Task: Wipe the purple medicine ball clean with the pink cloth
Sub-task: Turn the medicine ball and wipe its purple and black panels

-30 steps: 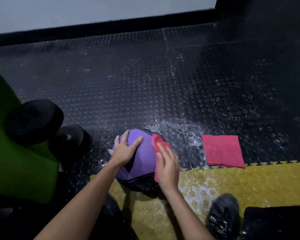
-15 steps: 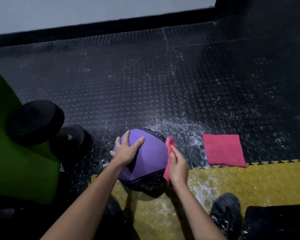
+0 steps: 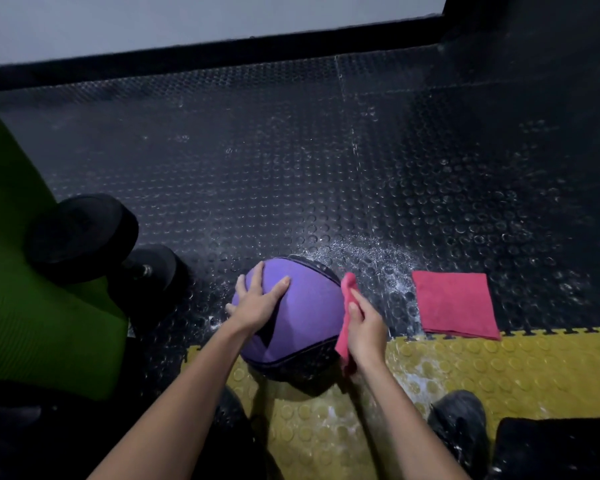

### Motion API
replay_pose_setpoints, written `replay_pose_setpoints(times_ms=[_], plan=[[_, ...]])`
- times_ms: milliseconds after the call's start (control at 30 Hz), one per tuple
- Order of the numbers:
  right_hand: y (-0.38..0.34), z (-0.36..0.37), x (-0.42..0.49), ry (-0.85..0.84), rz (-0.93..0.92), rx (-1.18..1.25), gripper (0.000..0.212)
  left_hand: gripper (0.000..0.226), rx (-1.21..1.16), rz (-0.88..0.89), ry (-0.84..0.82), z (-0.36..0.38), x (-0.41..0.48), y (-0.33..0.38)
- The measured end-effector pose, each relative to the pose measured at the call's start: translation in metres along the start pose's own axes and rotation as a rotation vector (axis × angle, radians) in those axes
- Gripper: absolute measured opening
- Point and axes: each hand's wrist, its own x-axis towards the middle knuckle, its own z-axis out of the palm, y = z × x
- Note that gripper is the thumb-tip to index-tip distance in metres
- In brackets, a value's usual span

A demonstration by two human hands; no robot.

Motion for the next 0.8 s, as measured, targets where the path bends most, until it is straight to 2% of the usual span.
replay_pose_setpoints(times_ms=[67, 167, 233, 300, 400, 467, 533, 700, 733, 800], plan=[[-0.018, 0.006, -0.015, 0.058, -0.135, -0.036, 0.031, 0.078, 0.005, -0.005, 0.031, 0.001, 0.002, 0.004], [-0.037, 0.028, -0.048, 0.048, -0.517, -0.133, 0.031, 0.095, -0.058, -0.009, 0.013, -0.002, 0.004, 0.004], [-0.034, 0.03, -0.048, 0.049, -0.614, -0.13, 0.033, 0.097, -0.073, -0.008, 0.016, -0.001, 0.006, -0.001], [-0.021, 0.024, -0.037, 0.096, -0.493, -0.013, 0.033, 0.094, -0.056, 0.0, 0.015, 0.0, 0.007, -0.003], [0.005, 0.006, -0.014, 0.093, -0.085, 0.085, 0.032, 0.084, -0.055, -0.005, 0.02, 0.003, 0.008, -0.001], [0.017, 0.002, -0.01, 0.036, 0.099, 0.11, 0.034, 0.081, -0.057, -0.01, 0.048, 0.004, 0.01, 0.002], [0.006, 0.006, -0.02, 0.102, 0.053, 0.124, 0.033, 0.077, -0.063, -0.008, 0.061, 0.002, 0.014, 0.003], [-0.007, 0.03, -0.054, 0.154, -0.436, 0.044, 0.031, 0.083, -0.129, 0.008, 0.065, -0.004, 0.018, -0.003], [-0.003, 0.029, -0.05, 0.155, -0.458, 0.051, 0.03, 0.079, -0.15, 0.012, 0.066, -0.006, 0.018, -0.004], [0.004, 0.024, -0.04, 0.173, -0.354, 0.103, 0.026, 0.081, -0.159, -0.001, 0.047, -0.007, 0.018, -0.005]])
